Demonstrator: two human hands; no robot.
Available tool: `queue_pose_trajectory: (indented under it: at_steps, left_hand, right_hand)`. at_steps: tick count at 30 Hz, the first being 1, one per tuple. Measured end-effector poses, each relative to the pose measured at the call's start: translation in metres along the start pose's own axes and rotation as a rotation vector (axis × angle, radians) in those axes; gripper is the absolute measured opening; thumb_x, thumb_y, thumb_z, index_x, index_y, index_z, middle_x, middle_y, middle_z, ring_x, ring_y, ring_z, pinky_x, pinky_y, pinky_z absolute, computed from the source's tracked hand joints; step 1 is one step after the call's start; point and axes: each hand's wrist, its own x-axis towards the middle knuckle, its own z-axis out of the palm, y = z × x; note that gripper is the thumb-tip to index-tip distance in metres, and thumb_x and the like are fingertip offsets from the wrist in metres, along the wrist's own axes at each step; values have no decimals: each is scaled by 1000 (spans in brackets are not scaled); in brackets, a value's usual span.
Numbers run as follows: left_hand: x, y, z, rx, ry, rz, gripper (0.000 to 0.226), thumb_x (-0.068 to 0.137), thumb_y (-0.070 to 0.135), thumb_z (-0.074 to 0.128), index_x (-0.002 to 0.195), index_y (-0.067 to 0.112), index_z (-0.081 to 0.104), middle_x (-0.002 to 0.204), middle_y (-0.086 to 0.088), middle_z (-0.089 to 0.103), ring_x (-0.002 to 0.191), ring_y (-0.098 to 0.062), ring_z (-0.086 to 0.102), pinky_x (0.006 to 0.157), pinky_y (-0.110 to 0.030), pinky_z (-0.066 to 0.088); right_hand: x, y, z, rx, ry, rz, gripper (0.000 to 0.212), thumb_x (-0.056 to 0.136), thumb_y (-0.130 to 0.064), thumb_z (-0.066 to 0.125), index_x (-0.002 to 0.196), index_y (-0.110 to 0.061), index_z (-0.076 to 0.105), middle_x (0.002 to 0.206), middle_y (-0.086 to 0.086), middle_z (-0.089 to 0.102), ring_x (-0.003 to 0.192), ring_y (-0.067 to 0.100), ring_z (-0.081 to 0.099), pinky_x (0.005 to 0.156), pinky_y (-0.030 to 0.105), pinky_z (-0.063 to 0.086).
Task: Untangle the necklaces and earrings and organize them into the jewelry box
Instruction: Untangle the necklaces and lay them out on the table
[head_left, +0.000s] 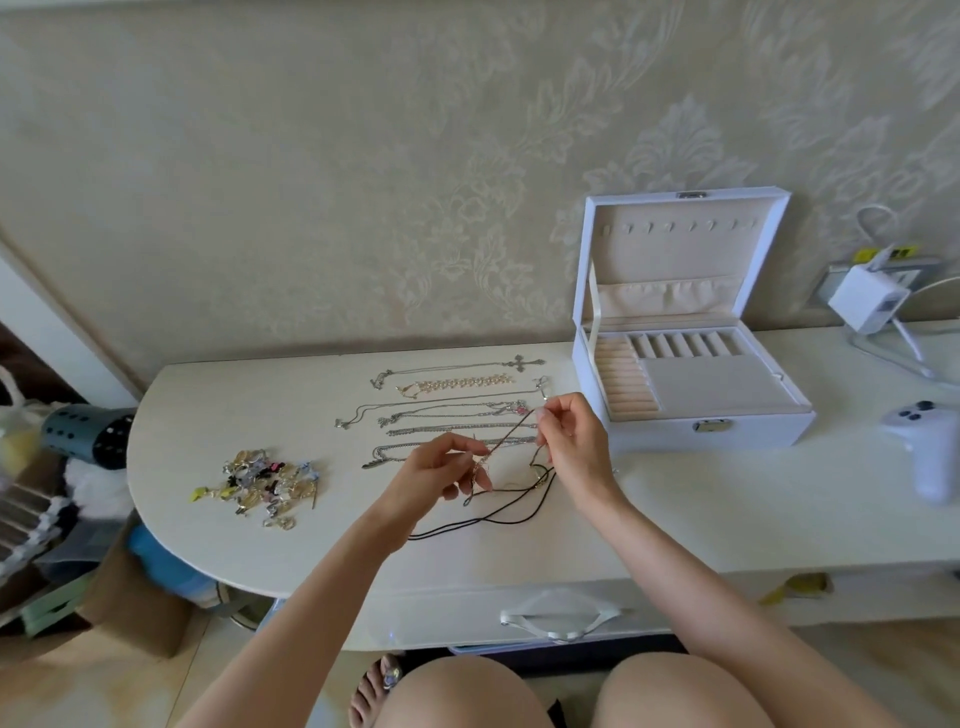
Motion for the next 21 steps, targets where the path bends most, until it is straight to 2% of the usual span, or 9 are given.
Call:
queue_pose_trajectory:
  at_steps: [2, 5, 8, 9, 11, 14, 17, 19, 21]
  left_hand:
    - [-2, -1, -1, -12, -20, -2, 15, 96, 6, 45, 99, 10, 59, 74, -3, 68, 63, -10, 51, 61, -20, 37]
    - [-3, -1, -4, 36, -40, 21, 11, 92, 3, 52, 97, 7, 62, 75, 0, 68, 66, -10, 55, 63, -21, 38]
    - [-5, 2, -3, 34, -21, 52, 10, 90, 1, 55, 94, 6, 62, 77, -2, 69, 68, -7, 58, 62, -16, 39]
    - [-5, 3, -2, 18, -13, 71, 10, 89, -1, 55, 94, 5, 61, 78, -4, 69, 71, -7, 60, 63, -14, 41]
    - [-3, 5, -2, 19, -7, 105, 10, 88, -3, 57, 91, 5, 61, 80, -7, 69, 79, -10, 64, 69, -15, 45]
    - [-2, 6, -2, 94, -7, 137, 10, 84, -1, 63, 87, 9, 62, 82, -5, 68, 80, -13, 61, 73, -17, 46]
    - [-2, 5, 0, 186, 38, 169, 15, 79, 1, 69, 87, 10, 60, 79, 0, 64, 72, -8, 55, 65, -13, 40]
    - [-1, 2, 0, 235, 87, 179, 20, 78, 3, 71, 90, 13, 59, 78, -2, 65, 70, -8, 55, 61, -13, 37]
    - [0, 0, -2, 269, 143, 174, 23, 77, 5, 73, 93, 14, 59, 79, -6, 67, 71, -11, 57, 62, -15, 37]
  right_hand:
    - [2, 3, -1, -26, 62, -9, 10, 91, -13, 55, 81, -14, 52, 69, 3, 54, 63, 14, 48, 58, 23, 39]
    - [3, 4, -3, -71, 88, 5, 10, 88, -14, 59, 79, -15, 55, 70, 0, 56, 66, 14, 52, 60, 15, 40]
    - [-1, 3, -1, -157, 19, 7, 4, 86, -11, 61, 84, -14, 62, 82, -2, 62, 64, 1, 50, 62, 8, 38]
    - [-4, 2, -1, -186, -1, -14, 11, 84, -7, 60, 86, -17, 64, 89, -4, 63, 63, -2, 49, 63, 7, 38]
    - [-8, -3, 0, -174, -98, -36, 31, 78, 4, 53, 93, -20, 65, 102, -6, 65, 60, 1, 47, 61, 9, 39]
    - [-13, -11, 3, -54, -391, -13, 47, 70, 4, 47, 106, -21, 64, 110, -7, 65, 61, 13, 49, 57, 15, 43]
    - [-16, -7, 10, -35, -570, 30, 50, 74, 7, 49, 108, -27, 62, 105, -6, 66, 66, 16, 56, 58, 23, 46]
    - [-17, -5, 13, -56, -552, 52, 42, 80, 8, 51, 103, -23, 65, 94, 0, 66, 69, 16, 60, 60, 24, 48]
    - [-17, -5, 12, -69, -484, 73, 30, 82, 8, 57, 96, -16, 69, 85, 3, 68, 63, 11, 61, 61, 20, 50]
